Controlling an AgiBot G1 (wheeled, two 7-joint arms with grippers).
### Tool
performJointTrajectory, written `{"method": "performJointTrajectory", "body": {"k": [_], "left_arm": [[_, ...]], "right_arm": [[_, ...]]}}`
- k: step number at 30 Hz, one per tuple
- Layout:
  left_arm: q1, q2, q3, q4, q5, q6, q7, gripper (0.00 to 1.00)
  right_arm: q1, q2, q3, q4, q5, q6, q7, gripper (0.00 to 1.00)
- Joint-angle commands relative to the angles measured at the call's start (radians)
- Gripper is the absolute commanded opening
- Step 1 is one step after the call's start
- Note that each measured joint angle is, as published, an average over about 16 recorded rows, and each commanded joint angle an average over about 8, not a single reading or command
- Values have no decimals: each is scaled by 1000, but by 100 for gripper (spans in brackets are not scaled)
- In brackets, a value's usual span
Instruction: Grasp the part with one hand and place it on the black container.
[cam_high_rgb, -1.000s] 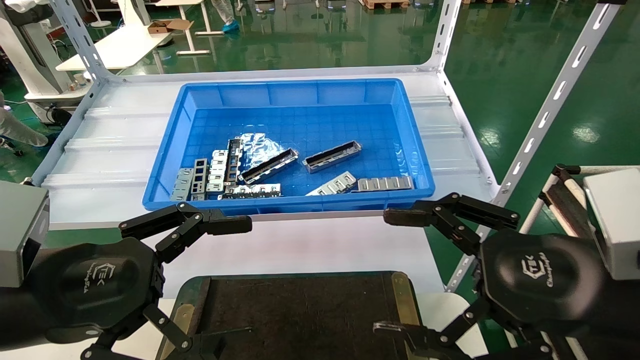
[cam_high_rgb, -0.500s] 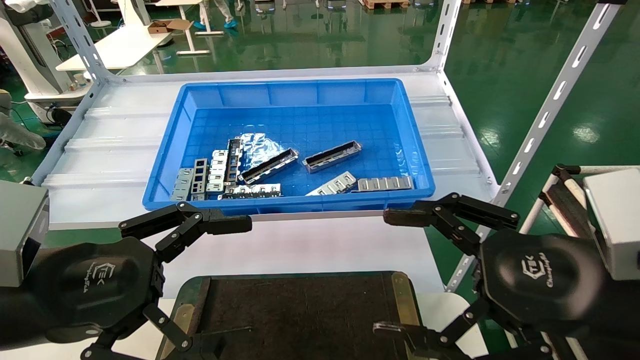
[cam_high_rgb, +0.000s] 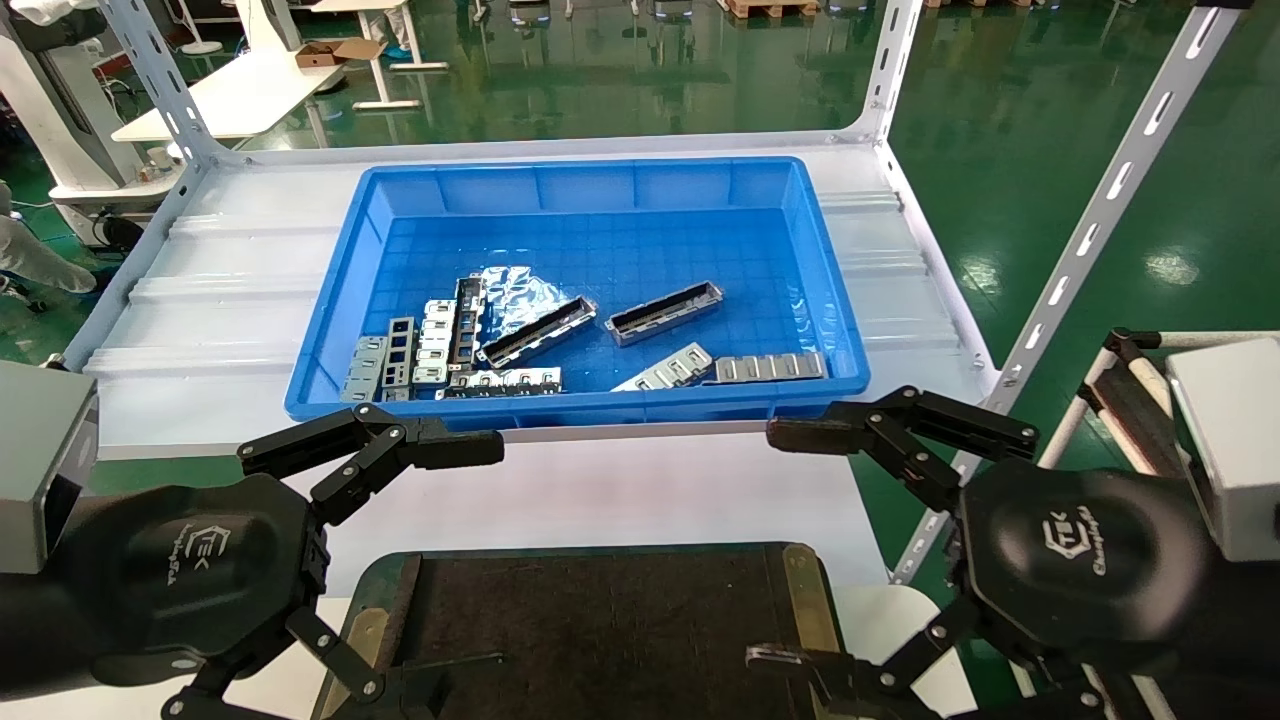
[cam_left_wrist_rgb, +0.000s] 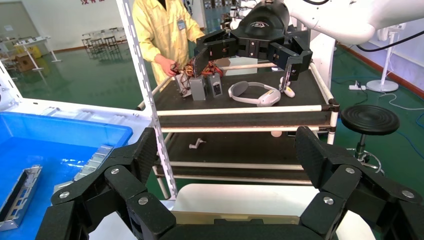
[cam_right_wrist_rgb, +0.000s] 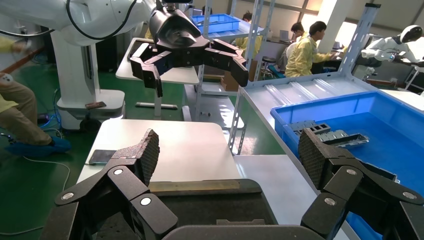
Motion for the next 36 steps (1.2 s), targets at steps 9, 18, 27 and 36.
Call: {"method": "performJointTrajectory", "body": {"k": [9,18,27,36], "left_arm": [[3,15,2,1,11,-33,3,100],[-27,76,23,36,84,-113,30,100],[-125,199,76,160,201,-195,75,100],[-250,370,133,378,312,-273,168,100]], "right_arm": [[0,0,0,-1,0,0,0,100],[1,0,-1,-1,1,0,-1,100],[1,1,-2,-1,1,0,-1,100],[1,1,-2,-1,2,0,-1,100]]}}
